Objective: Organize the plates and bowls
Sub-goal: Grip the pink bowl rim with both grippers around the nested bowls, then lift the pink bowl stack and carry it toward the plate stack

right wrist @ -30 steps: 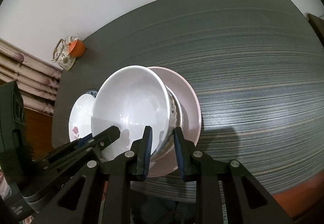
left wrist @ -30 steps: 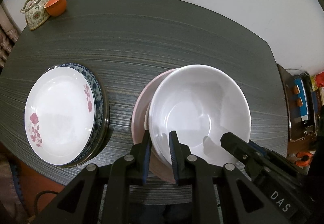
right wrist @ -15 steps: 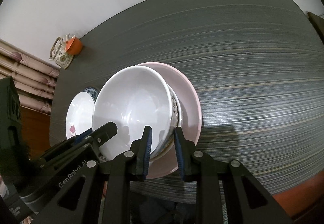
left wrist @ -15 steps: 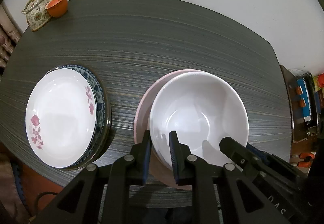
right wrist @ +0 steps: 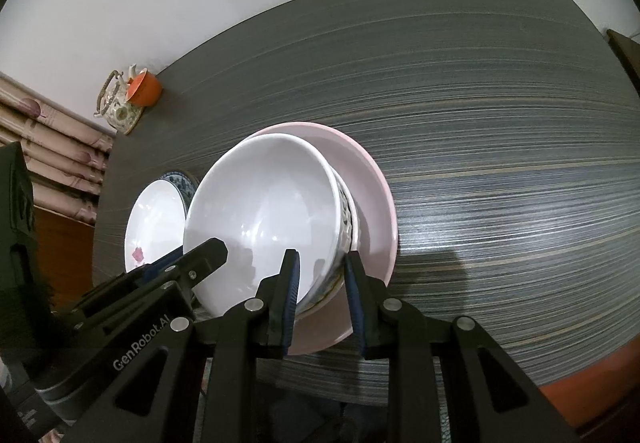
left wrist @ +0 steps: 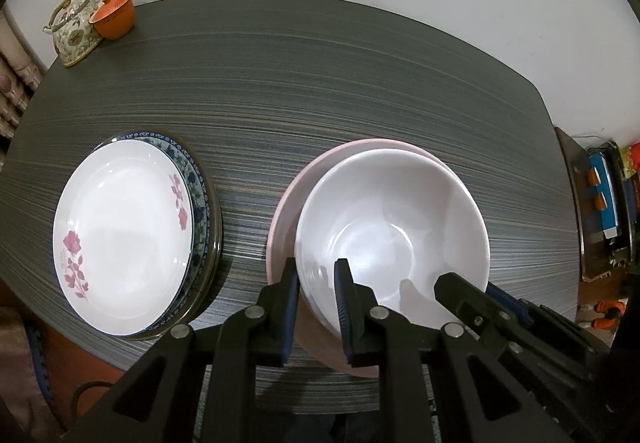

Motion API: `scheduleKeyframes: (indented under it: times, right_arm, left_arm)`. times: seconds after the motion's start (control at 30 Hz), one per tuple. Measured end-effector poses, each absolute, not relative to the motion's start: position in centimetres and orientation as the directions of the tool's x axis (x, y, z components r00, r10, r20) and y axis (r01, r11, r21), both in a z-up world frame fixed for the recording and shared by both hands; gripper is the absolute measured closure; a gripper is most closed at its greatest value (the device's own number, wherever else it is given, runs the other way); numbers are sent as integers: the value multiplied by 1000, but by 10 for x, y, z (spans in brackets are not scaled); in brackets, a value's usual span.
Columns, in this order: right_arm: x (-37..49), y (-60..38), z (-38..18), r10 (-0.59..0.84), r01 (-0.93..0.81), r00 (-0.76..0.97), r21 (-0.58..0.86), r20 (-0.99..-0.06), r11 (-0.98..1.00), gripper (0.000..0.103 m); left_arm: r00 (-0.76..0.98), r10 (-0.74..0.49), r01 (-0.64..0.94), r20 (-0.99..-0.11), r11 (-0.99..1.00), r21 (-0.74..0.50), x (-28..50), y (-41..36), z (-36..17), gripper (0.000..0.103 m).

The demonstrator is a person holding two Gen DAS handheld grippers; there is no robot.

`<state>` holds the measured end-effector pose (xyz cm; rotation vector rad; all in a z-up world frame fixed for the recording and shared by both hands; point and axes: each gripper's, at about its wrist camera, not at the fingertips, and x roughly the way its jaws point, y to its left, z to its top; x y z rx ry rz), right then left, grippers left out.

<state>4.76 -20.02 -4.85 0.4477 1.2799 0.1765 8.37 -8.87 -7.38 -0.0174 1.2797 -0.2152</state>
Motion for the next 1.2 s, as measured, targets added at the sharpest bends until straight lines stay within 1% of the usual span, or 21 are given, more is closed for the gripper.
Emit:
scheduleKeyframes:
  times: [0.13, 0.27, 0.43, 0.5, 0.57, 0.93, 1.2]
  right_arm:
    - [47, -197, -48, 374, 107, 289, 418, -881, 902, 74]
    - [45, -194, -46, 362, 104, 296, 406, -884, 908, 73]
    - [44, -194, -46, 359, 109, 302, 406, -883, 907, 70]
    - [44, -195, -45, 356, 109, 305, 404, -883, 908, 68]
    - [43, -195, -45, 356, 109, 307, 405, -883, 908, 65]
    - [40, -195, -40, 350, 97, 330, 401, -877, 911, 63]
    - [36, -197, -34, 349, 88, 354, 402, -868, 911, 63]
  left_arm:
    - [289, -163, 156, -943, 980, -122, 81, -89, -71, 83]
    - [299, -163, 158, -940, 980, -120, 81, -87, -69, 82]
    - [323, -155, 158, -934, 982, -108, 79, -85, -65, 81]
    - [340, -148, 156, -929, 983, -99, 78, -84, -63, 79]
    - [355, -139, 155, -924, 984, -89, 76, -84, -62, 75]
    - [435, -158, 168, -886, 981, -93, 63, -74, -51, 73]
    - [490, -119, 96, -864, 992, -83, 60, -57, -42, 73]
